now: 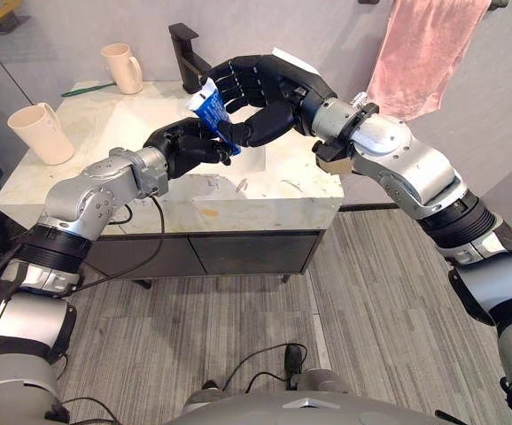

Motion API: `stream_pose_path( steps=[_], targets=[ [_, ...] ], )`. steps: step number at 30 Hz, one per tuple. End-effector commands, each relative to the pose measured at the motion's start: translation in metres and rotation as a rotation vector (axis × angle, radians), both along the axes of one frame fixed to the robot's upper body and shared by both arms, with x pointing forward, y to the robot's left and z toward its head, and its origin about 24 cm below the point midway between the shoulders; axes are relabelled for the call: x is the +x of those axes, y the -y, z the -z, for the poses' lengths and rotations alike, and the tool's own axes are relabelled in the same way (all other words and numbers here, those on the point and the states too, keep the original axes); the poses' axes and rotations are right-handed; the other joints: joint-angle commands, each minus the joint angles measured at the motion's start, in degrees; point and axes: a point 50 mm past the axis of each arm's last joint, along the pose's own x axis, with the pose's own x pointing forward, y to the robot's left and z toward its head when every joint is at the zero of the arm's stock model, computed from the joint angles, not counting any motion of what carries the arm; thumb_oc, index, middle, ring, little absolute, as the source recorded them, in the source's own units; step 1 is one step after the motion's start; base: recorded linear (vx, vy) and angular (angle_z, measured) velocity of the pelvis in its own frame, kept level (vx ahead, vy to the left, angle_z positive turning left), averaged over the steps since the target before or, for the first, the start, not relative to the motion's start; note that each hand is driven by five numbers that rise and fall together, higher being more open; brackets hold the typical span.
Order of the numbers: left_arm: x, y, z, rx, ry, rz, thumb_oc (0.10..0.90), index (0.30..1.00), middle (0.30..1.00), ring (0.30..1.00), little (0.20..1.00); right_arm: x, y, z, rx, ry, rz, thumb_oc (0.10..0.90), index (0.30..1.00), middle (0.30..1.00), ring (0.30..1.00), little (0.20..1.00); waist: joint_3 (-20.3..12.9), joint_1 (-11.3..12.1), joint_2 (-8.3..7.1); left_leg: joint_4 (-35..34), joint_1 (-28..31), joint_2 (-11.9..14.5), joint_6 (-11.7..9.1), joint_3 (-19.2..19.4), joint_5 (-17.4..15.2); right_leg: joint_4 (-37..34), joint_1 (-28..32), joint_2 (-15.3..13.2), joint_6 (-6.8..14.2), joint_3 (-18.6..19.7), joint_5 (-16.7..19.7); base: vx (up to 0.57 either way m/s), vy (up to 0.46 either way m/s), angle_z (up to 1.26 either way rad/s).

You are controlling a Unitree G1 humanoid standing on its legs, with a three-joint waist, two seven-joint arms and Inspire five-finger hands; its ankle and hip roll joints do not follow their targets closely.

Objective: Organize the bathroom.

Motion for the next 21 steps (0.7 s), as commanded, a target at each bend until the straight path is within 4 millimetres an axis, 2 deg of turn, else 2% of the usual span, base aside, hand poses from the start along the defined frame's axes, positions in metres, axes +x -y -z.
stream_pose_path(
  steps=[1,13,14,15,21],
  targets=[
    [0.0016,0.0026,-0.0568,-0.071,0.238,0.032,0.4,0.3,0.3,0.3,0.3,-0.0073,-0.0222,-0.0585,0.075,0.22,-0.052,0.4,0.3,0.3,0.3,0.3,-9.88,0.94,0.94,2.52,-1.85,1.34,3.02,-0.52,1.86,-0.47,1.83,-2.52,4.16,2.55,-6.69,0.0,0.0,0.0],
    [0.0018,0.0038,-0.0555,-0.077,0.234,0.031,0.4,0.3,0.3,0.3,0.3,-0.0062,-0.0235,-0.0591,0.081,0.217,-0.05,0.4,0.3,0.3,0.3,0.3,-9.94,0.95,1.02,2.77,-2.07,1.31,3.07,-0.65,1.69,-0.47,1.73,-2.61,4.13,2.68,-6.74,0.0,0.0,0.0],
    [0.0022,0.0037,-0.0556,-0.071,0.233,0.022,0.425,0.338,0.338,0.338,0.338,-0.0061,-0.0242,-0.0584,0.082,0.216,-0.047,0.4,0.3,0.3,0.3,0.3,-9.85,0.98,1.04,2.83,-2.06,1.31,3.08,-0.65,1.66,-0.47,1.8,-2.64,4.14,2.65,-6.73,0.0,0.0,0.0],
    [0.0032,0.0026,-0.0557,-0.068,0.236,0.008,0.8,0.9,0.9,0.9,0.9,-0.0058,-0.0248,-0.0585,0.085,0.214,-0.046,0.4,0.3,0.3,0.3,0.3,-9.82,1.0,1.0,2.86,-2.05,1.31,3.07,-0.63,1.67,-0.47,1.89,-2.66,4.16,2.62,-6.76,0.0,0.0,0.0],
    [0.0035,-0.0035,-0.0525,-0.066,0.224,-0.037,0.8,0.9,0.9,0.9,0.9,-0.0047,-0.0242,-0.0581,0.093,0.212,-0.03,0.4,0.3,0.3,0.3,0.3,-9.85,1.32,0.9,2.88,-2.06,1.36,3.11,-0.66,1.64,-0.47,1.89,-2.75,4.14,2.35,-6.77,0.0,0.0,0.0]
  ],
)
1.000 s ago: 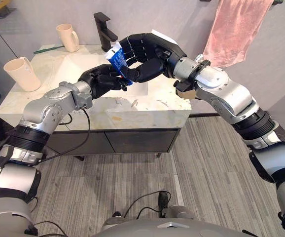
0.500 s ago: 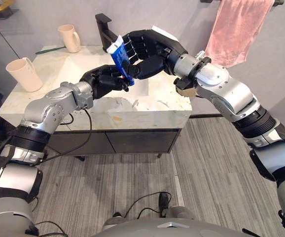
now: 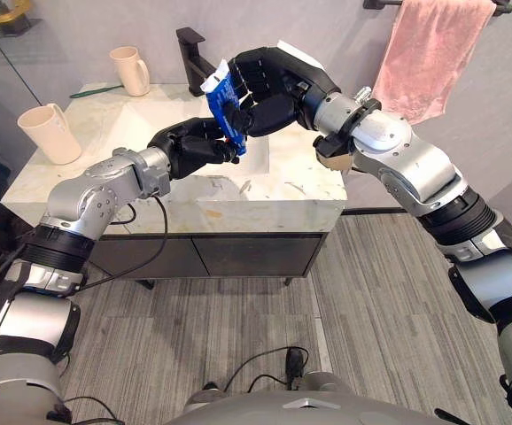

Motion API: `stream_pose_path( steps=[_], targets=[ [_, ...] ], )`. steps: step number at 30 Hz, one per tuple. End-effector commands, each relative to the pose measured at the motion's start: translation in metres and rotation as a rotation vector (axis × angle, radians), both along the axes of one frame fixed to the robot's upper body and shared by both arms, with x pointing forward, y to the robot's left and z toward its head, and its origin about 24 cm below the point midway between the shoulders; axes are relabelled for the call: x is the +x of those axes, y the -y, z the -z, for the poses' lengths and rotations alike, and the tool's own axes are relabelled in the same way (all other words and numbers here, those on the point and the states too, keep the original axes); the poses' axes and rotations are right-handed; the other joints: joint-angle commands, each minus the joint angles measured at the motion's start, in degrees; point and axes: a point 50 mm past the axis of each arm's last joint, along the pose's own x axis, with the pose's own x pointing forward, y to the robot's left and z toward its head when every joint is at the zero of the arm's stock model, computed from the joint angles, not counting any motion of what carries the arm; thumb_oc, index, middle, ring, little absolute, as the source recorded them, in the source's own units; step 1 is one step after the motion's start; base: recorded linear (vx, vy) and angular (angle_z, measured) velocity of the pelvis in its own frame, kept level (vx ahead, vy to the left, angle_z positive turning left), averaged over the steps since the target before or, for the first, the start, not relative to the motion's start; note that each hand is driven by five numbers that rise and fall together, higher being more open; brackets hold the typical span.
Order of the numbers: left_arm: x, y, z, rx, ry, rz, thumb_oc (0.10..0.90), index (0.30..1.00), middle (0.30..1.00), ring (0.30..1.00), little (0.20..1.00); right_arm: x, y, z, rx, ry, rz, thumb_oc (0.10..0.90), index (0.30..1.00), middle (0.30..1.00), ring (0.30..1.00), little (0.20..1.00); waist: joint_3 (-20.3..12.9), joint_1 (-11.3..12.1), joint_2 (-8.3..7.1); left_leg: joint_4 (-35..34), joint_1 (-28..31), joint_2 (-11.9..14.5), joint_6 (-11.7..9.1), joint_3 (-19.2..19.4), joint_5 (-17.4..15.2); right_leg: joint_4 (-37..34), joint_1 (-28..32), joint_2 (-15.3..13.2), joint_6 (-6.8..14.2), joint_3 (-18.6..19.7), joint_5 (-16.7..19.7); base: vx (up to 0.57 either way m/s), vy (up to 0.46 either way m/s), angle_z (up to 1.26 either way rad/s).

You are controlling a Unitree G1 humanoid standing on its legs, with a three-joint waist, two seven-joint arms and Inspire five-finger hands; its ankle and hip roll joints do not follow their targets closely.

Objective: Organize the bathroom.

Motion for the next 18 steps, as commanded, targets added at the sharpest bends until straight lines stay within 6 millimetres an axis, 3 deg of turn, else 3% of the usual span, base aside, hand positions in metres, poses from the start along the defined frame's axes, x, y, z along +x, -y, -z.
stream_pose_path(
  steps=[1,11,18],
  targets=[
    [0.003,-0.013,-0.051,-0.036,0.227,-0.096,0.8,0.9,0.9,0.9,0.9,-0.01,-0.026,-0.055,0.095,0.181,-0.097,0.4,0.3,0.3,0.3,0.3,-9.05,0.67,0.7,2.99,-2.01,1.35,3.1,-0.2,1.62,-0.47,1.77,-2.78,4.18,2.57,-6.72,0.0,0.0,0.0],
    [-0.009,-0.04,-0.039,-0.023,0.239,-0.192,0.8,0.9,0.9,0.9,0.9,-0.01,-0.014,-0.057,0.106,0.2,-0.052,0.4,0.3,0.3,0.3,0.3,-8.63,1.77,0.76,3.07,-2.53,1.53,2.97,-0.73,1.78,-0.47,1.66,-3.08,4.09,1.72,-6.83,0.0,0.001,0.06],
    [-0.026,-0.062,-0.055,0.034,0.395,-0.353,0.8,0.9,0.9,0.9,0.9,-0.011,-0.004,-0.057,0.115,0.208,-0.011,0.4,0.3,0.3,0.3,0.3,-8.17,3.02,0.54,3.4,-2.99,1.71,2.87,-1.37,1.83,-0.47,1.89,-3.39,3.89,0.79,-7.0,0.0,-0.003,0.06]
  ],
)
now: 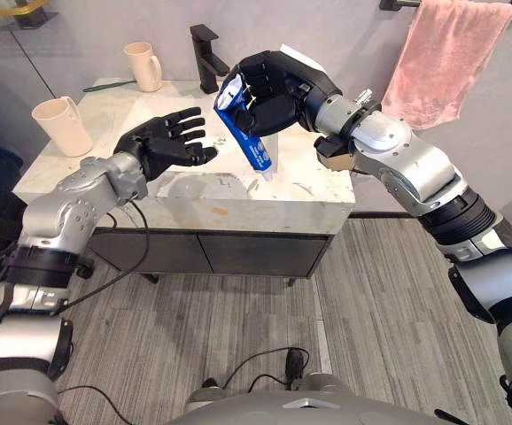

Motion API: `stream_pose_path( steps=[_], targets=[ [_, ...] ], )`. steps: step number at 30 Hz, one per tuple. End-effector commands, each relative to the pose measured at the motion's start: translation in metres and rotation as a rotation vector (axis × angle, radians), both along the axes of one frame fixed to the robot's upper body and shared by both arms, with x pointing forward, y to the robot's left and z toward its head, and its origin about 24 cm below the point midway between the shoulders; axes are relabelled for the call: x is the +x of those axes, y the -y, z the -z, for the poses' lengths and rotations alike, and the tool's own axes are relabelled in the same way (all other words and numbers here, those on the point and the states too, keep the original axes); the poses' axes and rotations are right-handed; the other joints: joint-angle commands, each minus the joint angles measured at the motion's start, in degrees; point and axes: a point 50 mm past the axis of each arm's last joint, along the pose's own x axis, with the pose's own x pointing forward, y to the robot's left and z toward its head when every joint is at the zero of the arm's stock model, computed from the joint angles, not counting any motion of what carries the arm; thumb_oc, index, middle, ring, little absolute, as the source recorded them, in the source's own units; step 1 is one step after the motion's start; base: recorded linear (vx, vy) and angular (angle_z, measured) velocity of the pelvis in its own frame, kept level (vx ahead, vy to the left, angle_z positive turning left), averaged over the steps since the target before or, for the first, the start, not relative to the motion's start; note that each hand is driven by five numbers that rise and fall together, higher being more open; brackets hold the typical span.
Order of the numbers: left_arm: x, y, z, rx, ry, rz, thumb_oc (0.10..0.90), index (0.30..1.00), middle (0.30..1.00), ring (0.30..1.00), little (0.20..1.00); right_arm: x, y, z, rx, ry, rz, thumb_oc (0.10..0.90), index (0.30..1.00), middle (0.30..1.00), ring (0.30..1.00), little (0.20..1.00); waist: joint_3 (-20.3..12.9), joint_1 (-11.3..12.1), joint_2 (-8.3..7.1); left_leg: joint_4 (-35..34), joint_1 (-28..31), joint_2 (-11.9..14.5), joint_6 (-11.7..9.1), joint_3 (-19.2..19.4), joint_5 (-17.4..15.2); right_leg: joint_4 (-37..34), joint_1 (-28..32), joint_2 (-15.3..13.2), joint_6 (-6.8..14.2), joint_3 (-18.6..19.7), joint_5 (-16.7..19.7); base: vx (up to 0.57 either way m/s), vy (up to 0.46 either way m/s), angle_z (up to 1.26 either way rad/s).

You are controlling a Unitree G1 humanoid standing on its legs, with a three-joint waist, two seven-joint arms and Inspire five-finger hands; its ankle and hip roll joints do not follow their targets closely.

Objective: Organize the bathroom.

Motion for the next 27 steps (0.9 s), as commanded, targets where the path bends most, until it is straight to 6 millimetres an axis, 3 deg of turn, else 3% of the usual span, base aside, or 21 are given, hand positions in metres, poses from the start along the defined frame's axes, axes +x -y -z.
stream_pose_path(
  steps=[1,5,9,16,19,22,23,25,26,27],
  targets=[
    [-0.012,-0.024,-0.066,0.069,0.375,-0.163,0.8,0.9,0.9,0.9,0.9,-0.014,-0.006,-0.06,0.126,0.24,-0.021,0.4,0.3,0.3,0.3,0.3,-8.02,1.61,0.35,3.42,-1.97,1.05,3.22,0.03,1.31,-0.46,1.92,-3.62,4.3,2.58,-6.69,-0.02,-0.016,0.22],
    [-0.032,-0.057,-0.072,0.036,0.479,-0.395,0.8,0.9,0.9,0.9,0.9,-0.013,0.001,-0.06,0.143,0.264,0.025,0.4,0.3,0.3,0.3,0.3,-7.43,3.4,-0.13,3.44,-2.41,1.01,3.13,-1.01,1.35,-0.46,2.01,-3.73,4.21,1.45,-6.79,-0.03,-0.024,0.09],
    [-0.048,-0.066,-0.06,-0.005,0.5,-0.482,0.8,0.9,0.9,0.9,0.9,-0.016,0.005,-0.058,0.161,0.283,0.052,0.4,0.3,0.3,0.3,0.3,-7.18,4.37,-0.6,3.33,-2.68,1.06,3.1,-1.84,1.43,-0.46,2.11,-3.76,4.15,0.65,-6.91,-0.03,-0.022,0.1],
    [-0.077,-0.076,-0.006,-0.09,0.457,-0.759,0.8,0.9,0.9,0.9,0.9,-0.017,0.016,-0.059,0.214,0.331,0.115,0.4,0.3,0.3,0.3,0.3,-7.0,6.26,-1.87,2.64,-2.76,0.97,3.14,-3.57,1.47,-0.46,2.54,-3.76,3.97,-1.21,-7.39,-0.02,-0.019,0.15],
    [-0.089,-0.079,0.03,-0.122,0.371,-0.896,0.8,0.9,0.9,0.9,0.9,-0.017,0.02,-0.066,0.236,0.349,0.145,0.4,0.3,0.3,0.3,0.3,-6.77,7.08,-2.5,2.71,-2.96,0.93,3.1,-4.29,1.44,-0.46,2.77,-3.69,3.79,-1.91,-7.5,-0.02,-0.015,0.08],
    [-0.115,-0.092,0.1,-0.036,0.148,-1.116,0.8,0.9,0.9,0.9,0.9,-0.013,0.033,-0.076,0.254,0.377,0.198,0.4,0.3,0.3,0.3,0.3,-6.54,8.16,-3.28,2.68,-3.26,0.96,2.92,-5.31,1.61,-0.46,3.04,-3.77,3.74,-2.99,-7.56,-0.03,-0.008,0.13],
    [-0.115,-0.092,0.1,-0.036,0.148,-1.116,0.8,0.9,0.9,0.9,0.9,-0.013,0.033,-0.076,0.254,0.377,0.198,0.4,0.3,0.3,0.3,0.3,-6.54,8.16,-3.28,2.68,-3.26,0.96,2.92,-5.31,1.61,-0.46,3.04,-3.77,3.74,-2.99,-7.56,-0.01,0.006,0.15],
    [-0.146,-0.101,0.175,0.073,-0.179,-1.173,0.8,0.9,0.9,0.9,0.9,-0.007,0.045,-0.09,0.273,0.4,0.233,0.4,0.3,0.3,0.3,0.3,-6.48,8.56,-3.89,2.65,-3.43,1.03,2.76,-5.71,2.05,-0.46,3.01,-3.77,3.91,-3.39,-7.26,-0.01,0.01,0.09],
    [-0.149,-0.101,0.182,0.082,-0.215,-1.171,0.8,0.9,0.9,0.9,0.9,-0.006,0.046,-0.092,0.276,0.404,0.234,0.4,0.3,0.3,0.3,0.3,-6.44,8.58,-3.88,2.65,-3.44,1.04,2.75,-5.74,2.06,-0.46,3.01,-3.76,3.92,-3.42,-7.25,-0.02,0.011,0.06],
    [-0.171,-0.102,0.214,0.131,-0.375,-1.151,0.8,0.9,0.9,0.9,0.9,-0.005,0.054,-0.103,0.292,0.412,0.247,0.4,0.3,0.3,0.3,0.3,-6.28,8.61,-4.14,2.67,-3.51,1.07,2.71,-5.79,2.21,-0.46,3.01,-3.76,4.02,-3.57,-7.05,-0.01,0.01,0.05]
  ],
)
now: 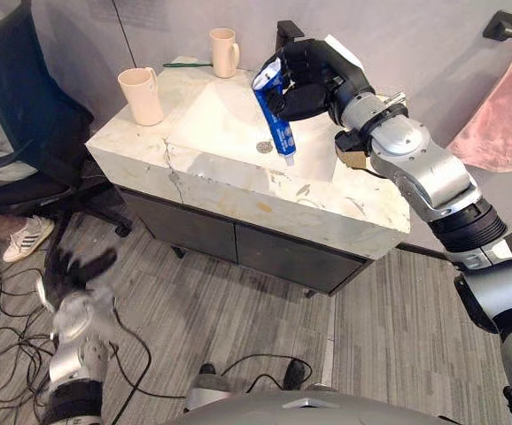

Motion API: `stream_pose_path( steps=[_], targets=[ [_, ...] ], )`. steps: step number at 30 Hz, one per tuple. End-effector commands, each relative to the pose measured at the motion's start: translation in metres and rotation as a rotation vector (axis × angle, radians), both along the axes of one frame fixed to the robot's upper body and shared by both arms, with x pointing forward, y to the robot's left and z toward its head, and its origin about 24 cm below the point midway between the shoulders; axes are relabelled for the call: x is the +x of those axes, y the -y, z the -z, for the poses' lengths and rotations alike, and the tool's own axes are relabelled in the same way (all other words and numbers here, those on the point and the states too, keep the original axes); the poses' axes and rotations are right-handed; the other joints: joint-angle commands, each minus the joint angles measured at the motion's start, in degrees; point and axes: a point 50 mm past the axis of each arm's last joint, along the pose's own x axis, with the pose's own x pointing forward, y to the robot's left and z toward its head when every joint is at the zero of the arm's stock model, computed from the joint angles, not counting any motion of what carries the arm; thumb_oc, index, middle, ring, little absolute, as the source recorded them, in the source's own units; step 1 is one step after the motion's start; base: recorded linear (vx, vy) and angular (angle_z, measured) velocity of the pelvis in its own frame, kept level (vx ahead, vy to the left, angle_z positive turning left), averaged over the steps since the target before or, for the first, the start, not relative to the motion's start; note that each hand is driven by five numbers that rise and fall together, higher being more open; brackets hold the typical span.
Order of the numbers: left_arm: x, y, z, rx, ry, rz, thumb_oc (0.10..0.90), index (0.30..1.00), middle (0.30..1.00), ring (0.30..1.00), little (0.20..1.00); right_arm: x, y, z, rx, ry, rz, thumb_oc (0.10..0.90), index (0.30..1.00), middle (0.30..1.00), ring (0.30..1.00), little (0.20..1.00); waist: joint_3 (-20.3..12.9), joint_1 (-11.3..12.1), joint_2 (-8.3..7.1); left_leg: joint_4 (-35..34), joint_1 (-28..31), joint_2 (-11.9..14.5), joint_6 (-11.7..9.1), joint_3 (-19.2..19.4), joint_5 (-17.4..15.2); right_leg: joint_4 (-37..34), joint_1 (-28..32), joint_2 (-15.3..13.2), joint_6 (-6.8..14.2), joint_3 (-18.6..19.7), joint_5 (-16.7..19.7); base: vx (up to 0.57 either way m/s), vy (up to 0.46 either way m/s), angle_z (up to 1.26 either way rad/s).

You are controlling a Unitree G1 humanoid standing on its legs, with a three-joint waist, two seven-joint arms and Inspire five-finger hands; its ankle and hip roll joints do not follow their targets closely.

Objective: Organize the bathroom.

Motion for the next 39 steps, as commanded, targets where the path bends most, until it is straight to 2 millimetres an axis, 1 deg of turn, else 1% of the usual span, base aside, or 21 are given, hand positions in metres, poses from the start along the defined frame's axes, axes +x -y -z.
stream_pose_path(
  steps=[1,2,3,4,6,10,11,16,20,21,23,24,25,26,27,28,29,31,32,34,39],
  targets=[
    [-0.012,-0.019,-0.006,0.163,-0.082,0.128,0.8,0.9,0.9,0.9,0.9,-0.018,0.013,-0.103,0.181,0.387,-0.003,0.4,0.3,0.3,0.3,0.3,-6.16,0.34,-2.63,2.6,-1.67,0.76,2.89,0.53,1.74,-0.43,1.47,-3.28,3.44,2.4,-5.01,-0.02,0.018,0.06],
    [-0.029,-0.017,0.015,0.125,-0.209,0.165,0.8,0.9,0.9,0.9,0.9,-0.017,0.019,-0.111,0.193,0.398,0.004,0.4,0.3,0.3,0.3,0.3,-6.08,0.25,-2.74,2.63,-1.72,0.79,2.88,0.59,1.86,-0.43,1.44,-3.27,3.55,2.43,-4.8,-0.03,0.033,0.09],
    [-0.055,-0.01,0.042,0.069,-0.39,0.258,0.8,0.9,0.9,0.9,0.9,-0.018,0.029,-0.124,0.208,0.414,0.008,0.4,0.3,0.3,0.3,0.3,-6.04,-0.03,-2.8,2.55,-1.84,0.77,2.97,0.73,1.97,-0.43,1.28,-3.17,3.68,2.64,-4.59,-0.03,0.034,0.11],
    [-0.058,-0.009,0.045,0.068,-0.408,0.267,0.8,0.9,0.9,0.9,0.9,-0.018,0.031,-0.125,0.21,0.416,0.008,0.4,0.3,0.3,0.3,0.3,-6.01,-0.06,-2.77,2.52,-1.85,0.76,2.98,0.72,2.0,-0.43,1.25,-3.15,3.7,2.69,-4.55,-0.02,0.04,0.1],
    [-0.087,-0.006,0.065,0.0,-0.592,0.365,0.8,0.9,0.9,0.9,0.9,-0.018,0.037,-0.134,0.224,0.425,-0.002,0.4,0.3,0.3,0.3,0.3,-6.02,-0.81,-2.47,2.58,-1.91,0.71,3.11,1.05,2.03,-0.43,1.09,-2.94,3.69,3.35,-4.47,-0.01,0.067,0.03],
    [-0.109,0.004,0.082,-0.122,-0.755,0.44,0.8,0.9,0.9,0.9,0.9,-0.019,0.036,-0.132,0.222,0.428,-0.038,0.4,0.3,0.3,0.3,0.3,-6.04,-2.56,-1.83,2.78,-1.72,0.7,3.32,2.26,1.71,-0.43,0.78,-2.72,3.59,4.6,-4.61,0.0,0.075,-0.09],
    [-0.123,0.014,0.092,-0.179,-0.859,0.504,0.8,0.9,0.9,0.9,0.9,-0.021,0.032,-0.129,0.221,0.429,-0.053,0.4,0.3,0.3,0.3,0.3,-5.72,-3.47,-1.55,3.22,-1.63,0.83,3.32,3.0,1.44,-0.43,0.73,-2.76,3.52,5.14,-4.63,0.0,0.058,-0.22],
    [-0.147,0.028,0.102,-0.225,-1.075,0.731,0.8,0.9,0.9,0.9,0.9,-0.029,0.026,-0.128,0.223,0.424,-0.067,0.4,0.3,0.3,0.3,0.3,-5.14,-4.8,-1.47,4.32,-2.07,0.83,3.36,3.78,1.21,-0.43,0.78,-2.72,3.31,6.04,-4.61,0.0,0.033,-0.1],
    [-0.145,0.035,0.105,-0.213,-1.104,0.786,0.8,0.9,0.9,0.9,0.9,-0.03,0.025,-0.124,0.229,0.404,-0.09,0.4,0.3,0.3,0.3,0.3,-4.82,-6.01,-1.18,7.03,-2.08,1.7,2.71,5.1,2.1,1.4,0.23,-2.26,2.36,6.7,-5.65,0.02,0.047,-0.13],
    [-0.142,0.037,0.105,-0.191,-1.099,0.797,0.8,0.9,0.9,0.9,0.9,-0.031,0.025,-0.123,0.227,0.398,-0.099,0.4,0.3,0.3,0.3,0.3,-4.11,-5.91,-1.36,12.1,-3.72,2.51,1.94,3.59,4.98,2.63,0.12,-1.69,1.42,7.81,-6.3,0.0,0.02,-0.07],
    [-0.139,0.038,0.105,-0.164,-1.087,0.791,0.8,0.9,0.9,0.9,0.9,-0.034,0.025,-0.123,0.239,0.4,-0.113,0.4,0.3,0.3,0.3,0.3,-2.8,-5.26,-2.16,21.76,-8.03,2.84,1.62,-0.77,7.43,4.22,-0.25,-1.61,0.28,9.32,-6.43,-0.03,0.014,-0.15],
    [-0.131,0.037,0.104,-0.165,-1.06,0.765,0.8,0.9,0.9,0.9,0.9,-0.036,0.024,-0.122,0.251,0.404,-0.121,0.4,0.3,0.3,0.3,0.3,-1.65,-5.1,-2.68,25.08,-10.42,2.52,2.17,-2.23,6.49,5.48,-0.22,-1.96,0.03,9.9,-6.54,-0.04,0.061,-0.24],
    [-0.125,0.037,0.103,-0.161,-1.052,0.766,0.8,0.9,0.9,0.9,0.9,-0.036,0.024,-0.12,0.249,0.407,-0.116,0.4,0.3,0.3,0.3,0.3,-1.13,-5.37,-2.8,25.63,-11.25,2.51,2.64,-1.17,4.92,6.1,-0.12,-2.22,0.05,9.59,-6.82,-0.02,0.126,-0.24],
    [-0.116,0.038,0.103,-0.14,-1.052,0.795,0.8,0.9,0.9,0.9,0.9,-0.036,0.026,-0.117,0.235,0.412,-0.096,0.4,0.3,0.3,0.3,0.3,-0.72,-6.0,-2.62,25.24,-11.49,2.17,3.24,2.31,2.86,6.53,0.07,-2.71,0.13,8.28,-7.18,0.0,0.201,-0.25],
    [-0.106,0.04,0.103,-0.107,-1.053,0.849,0.8,0.9,0.9,0.9,0.9,-0.034,0.033,-0.111,0.221,0.424,-0.046,0.4,0.3,0.3,0.3,0.3,-0.23,-6.89,-2.22,24.91,-11.55,1.43,3.84,7.71,0.59,6.95,0.28,-3.72,0.32,6.15,-7.49,-0.02,0.267,-0.05],
    [-0.099,0.044,0.103,-0.085,-1.047,0.897,0.8,0.9,0.9,0.9,0.9,-0.033,0.043,-0.108,0.209,0.439,0.009,0.4,0.3,0.3,0.3,0.3,0.2,-8.07,-1.37,23.13,-10.78,1.79,4.02,15.04,-1.28,7.95,0.77,-4.99,0.69,2.65,-8.0,0.03,0.373,0.43],
    [-0.095,0.046,0.103,-0.068,-1.044,0.937,0.8,0.9,0.9,0.9,0.9,-0.031,0.056,-0.104,0.196,0.454,0.052,0.4,0.3,0.3,0.3,0.3,0.49,-8.52,-0.42,20.47,-9.36,1.07,4.28,15.87,-4.28,10.62,0.71,-6.44,1.78,1.25,-9.49,0.03,0.362,1.05],
    [-0.093,0.046,0.102,-0.058,-1.044,0.951,0.8,0.9,0.9,0.9,0.9,-0.031,0.061,-0.102,0.191,0.459,0.065,0.4,0.3,0.3,0.3,0.3,0.56,-8.49,-0.15,19.55,-8.83,0.56,4.65,15.04,-4.45,11.57,0.39,-7.0,2.01,1.06,-9.78,0.01,0.195,1.04],
    [-0.093,0.046,0.102,-0.056,-1.037,0.94,0.8,0.9,0.9,0.9,0.9,-0.032,0.066,-0.101,0.192,0.461,0.072,0.4,0.3,0.3,0.3,0.3,0.96,-8.2,-0.15,19.84,-9.4,-0.59,5.66,14.05,-4.18,12.3,-0.57,-8.01,2.21,0.87,-8.59,-0.02,0.099,0.75],
    [-0.092,0.038,0.098,-0.054,-1.043,0.881,0.8,0.9,0.9,0.9,0.9,-0.037,0.068,-0.104,0.192,0.466,0.084,0.4,0.3,0.3,0.3,0.3,1.01,-7.95,-0.16,19.51,-8.76,-2.03,6.58,13.0,-4.93,12.68,-1.41,-9.2,3.8,1.33,-7.81,0.01,0.123,0.55],
    [-0.105,0.024,0.095,-0.063,-1.077,0.781,0.8,0.9,0.9,0.9,0.9,-0.038,0.073,-0.105,0.198,0.462,0.085,0.4,0.3,0.3,0.3,0.3,0.4,-7.73,-0.27,15.96,-6.95,-3.49,7.56,12.67,-4.37,11.92,-2.77,-10.01,5.63,2.57,-6.32,0.03,0.032,0.13]
  ],
)
